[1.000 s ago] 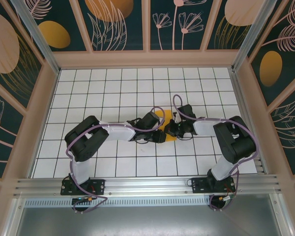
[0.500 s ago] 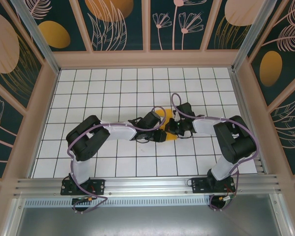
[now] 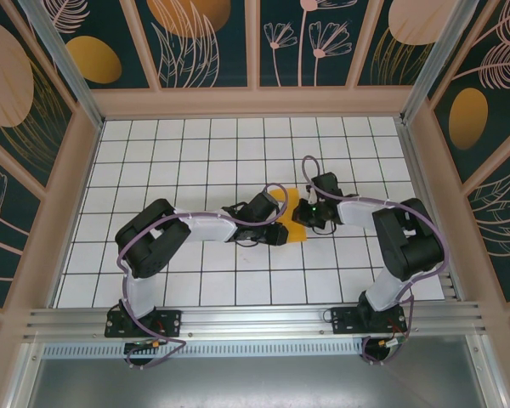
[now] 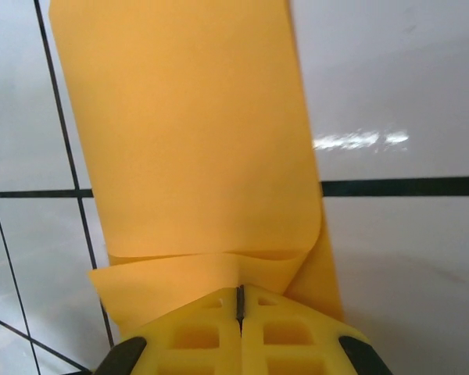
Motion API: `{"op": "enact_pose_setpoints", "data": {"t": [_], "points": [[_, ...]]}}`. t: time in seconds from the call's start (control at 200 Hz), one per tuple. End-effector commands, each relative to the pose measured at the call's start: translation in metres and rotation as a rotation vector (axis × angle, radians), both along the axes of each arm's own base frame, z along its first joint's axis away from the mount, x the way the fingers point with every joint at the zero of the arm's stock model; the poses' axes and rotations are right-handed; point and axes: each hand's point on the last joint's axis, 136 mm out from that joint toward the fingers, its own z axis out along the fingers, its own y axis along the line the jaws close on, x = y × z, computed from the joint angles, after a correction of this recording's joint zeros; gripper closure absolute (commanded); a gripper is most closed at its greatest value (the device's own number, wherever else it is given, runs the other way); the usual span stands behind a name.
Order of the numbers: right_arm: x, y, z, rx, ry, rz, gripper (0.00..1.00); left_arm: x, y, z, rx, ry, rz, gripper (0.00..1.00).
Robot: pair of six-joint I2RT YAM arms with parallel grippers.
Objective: Fold a paper plane with a square sheet of paper (fold left side to right side)
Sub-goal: Fold the triangle a second time at the center of the table.
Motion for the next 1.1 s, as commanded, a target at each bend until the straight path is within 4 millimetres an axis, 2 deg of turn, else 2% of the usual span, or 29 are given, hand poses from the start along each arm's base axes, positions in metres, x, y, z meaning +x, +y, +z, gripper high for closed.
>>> {"op": "enact_pose_setpoints", "data": {"t": [0.0, 0.16, 0.405, 0.505, 0.751, 0.956, 0.976, 1.096], "points": [[0.016, -0.023, -0.006, -0.089, -0.017, -0.043, 0.97, -0.026, 0.040, -0.055, 0.211, 0.110, -0.002, 0.76], [0.022, -0.025, -0.008, -0.091, -0.016, -0.041, 0.97, -0.026, 0.040, -0.054, 0.209, 0.108, -0.003, 0.76], [0.012, -0.023, -0.018, -0.079, 0.021, -0.032, 0.97, -0.027, 0.036, -0.046, 0.181, 0.106, -0.018, 0.73], [0.010, -0.023, -0.019, -0.081, 0.027, -0.034, 0.97, -0.033, 0.034, -0.040, 0.160, 0.106, -0.046, 0.74], [0.011, -0.024, -0.020, -0.085, 0.032, -0.035, 0.97, -0.053, 0.035, -0.040, 0.200, 0.103, -0.139, 0.75], [0.009, -0.023, -0.022, -0.087, 0.037, -0.034, 0.97, -0.060, 0.042, -0.035, 0.193, 0.108, -0.125, 0.76], [0.009, -0.023, -0.022, -0.086, 0.037, -0.033, 0.97, -0.066, 0.050, -0.040, 0.210, 0.123, -0.125, 0.76], [0.008, -0.022, -0.024, -0.086, 0.041, -0.031, 0.97, -0.071, 0.054, -0.040, 0.202, 0.132, -0.125, 0.76]]}}
